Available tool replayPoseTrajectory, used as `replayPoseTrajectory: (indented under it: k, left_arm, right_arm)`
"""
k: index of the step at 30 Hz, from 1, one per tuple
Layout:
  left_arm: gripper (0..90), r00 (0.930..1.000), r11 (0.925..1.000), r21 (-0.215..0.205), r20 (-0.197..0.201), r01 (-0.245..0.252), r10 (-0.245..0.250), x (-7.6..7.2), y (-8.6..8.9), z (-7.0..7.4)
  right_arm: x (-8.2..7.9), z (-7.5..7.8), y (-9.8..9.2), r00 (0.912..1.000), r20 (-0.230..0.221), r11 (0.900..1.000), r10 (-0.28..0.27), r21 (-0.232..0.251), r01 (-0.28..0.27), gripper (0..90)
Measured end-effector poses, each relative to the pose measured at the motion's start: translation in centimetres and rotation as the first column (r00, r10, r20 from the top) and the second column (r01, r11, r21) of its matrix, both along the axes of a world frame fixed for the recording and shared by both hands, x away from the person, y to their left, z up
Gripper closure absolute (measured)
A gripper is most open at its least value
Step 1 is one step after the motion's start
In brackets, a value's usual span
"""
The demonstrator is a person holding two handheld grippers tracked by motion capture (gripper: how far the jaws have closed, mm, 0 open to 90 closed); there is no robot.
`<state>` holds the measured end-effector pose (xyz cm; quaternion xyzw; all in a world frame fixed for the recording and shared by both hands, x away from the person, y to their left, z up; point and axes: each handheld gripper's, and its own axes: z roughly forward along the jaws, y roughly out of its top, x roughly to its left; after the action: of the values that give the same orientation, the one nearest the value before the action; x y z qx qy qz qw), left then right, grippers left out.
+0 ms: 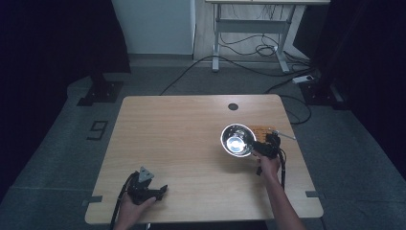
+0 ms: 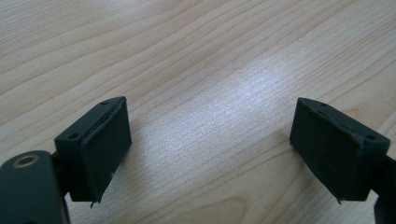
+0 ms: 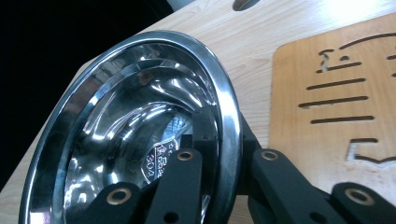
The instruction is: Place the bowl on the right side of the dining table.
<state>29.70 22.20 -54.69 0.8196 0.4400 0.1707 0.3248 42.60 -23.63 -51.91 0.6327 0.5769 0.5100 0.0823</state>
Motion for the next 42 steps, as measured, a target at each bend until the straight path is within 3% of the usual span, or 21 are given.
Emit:
replayPoseTrajectory:
  k: [20, 42]
  left_arm:
    - [12.2, 1.0000, 1.0000, 0.000, 0.000, 0.000, 0.000, 0.0, 0.0, 0.0]
    - [12.2, 1.0000, 1.0000, 0.000, 0.000, 0.000, 0.000, 0.0, 0.0, 0.0]
  right_arm:
    - [1.0, -0.5, -2.0, 0.9970, 0.001, 0.997, -0.077, -0.022, 0.077, 85.5]
    - [2.0, -1.1, -5.3, 0.9832, -0.012, 0.983, -0.182, -0.027, 0.182, 85.6]
